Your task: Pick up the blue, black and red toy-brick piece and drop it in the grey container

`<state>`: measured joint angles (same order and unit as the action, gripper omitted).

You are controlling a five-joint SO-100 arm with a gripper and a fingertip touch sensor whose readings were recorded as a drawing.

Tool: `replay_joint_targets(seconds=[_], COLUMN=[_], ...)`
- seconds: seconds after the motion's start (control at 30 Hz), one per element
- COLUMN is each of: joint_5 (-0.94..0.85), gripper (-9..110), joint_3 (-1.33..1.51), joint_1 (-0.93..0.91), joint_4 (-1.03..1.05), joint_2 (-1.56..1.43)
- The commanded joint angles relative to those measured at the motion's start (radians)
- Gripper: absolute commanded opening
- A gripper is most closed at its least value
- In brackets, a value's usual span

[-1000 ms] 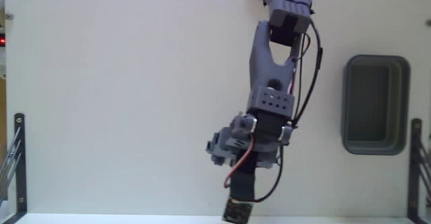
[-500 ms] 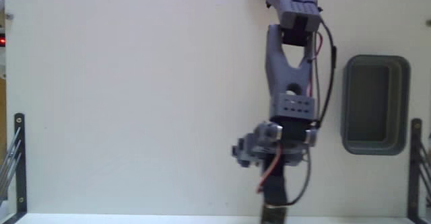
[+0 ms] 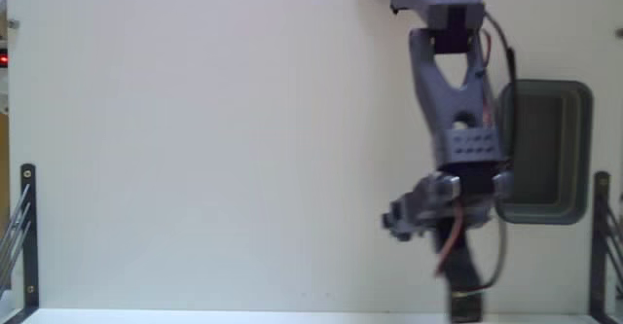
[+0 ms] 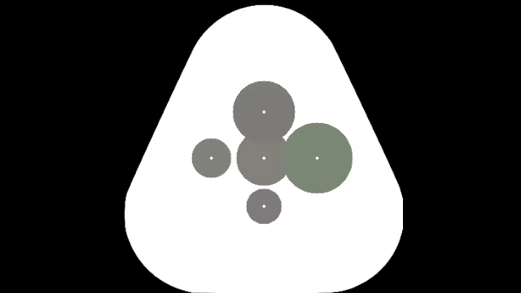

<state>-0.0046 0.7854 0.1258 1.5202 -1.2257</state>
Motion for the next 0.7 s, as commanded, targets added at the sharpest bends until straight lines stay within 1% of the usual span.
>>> replay_joint_targets(seconds=[0.0,0.67], joint_5=[0.005,0.005], gripper=[47,47], joint_3=[0.027,0.234], joint_1=[0.064,0.347], joint_4=[-0.023,-0.067], joint_2=[-0.133,-0.296])
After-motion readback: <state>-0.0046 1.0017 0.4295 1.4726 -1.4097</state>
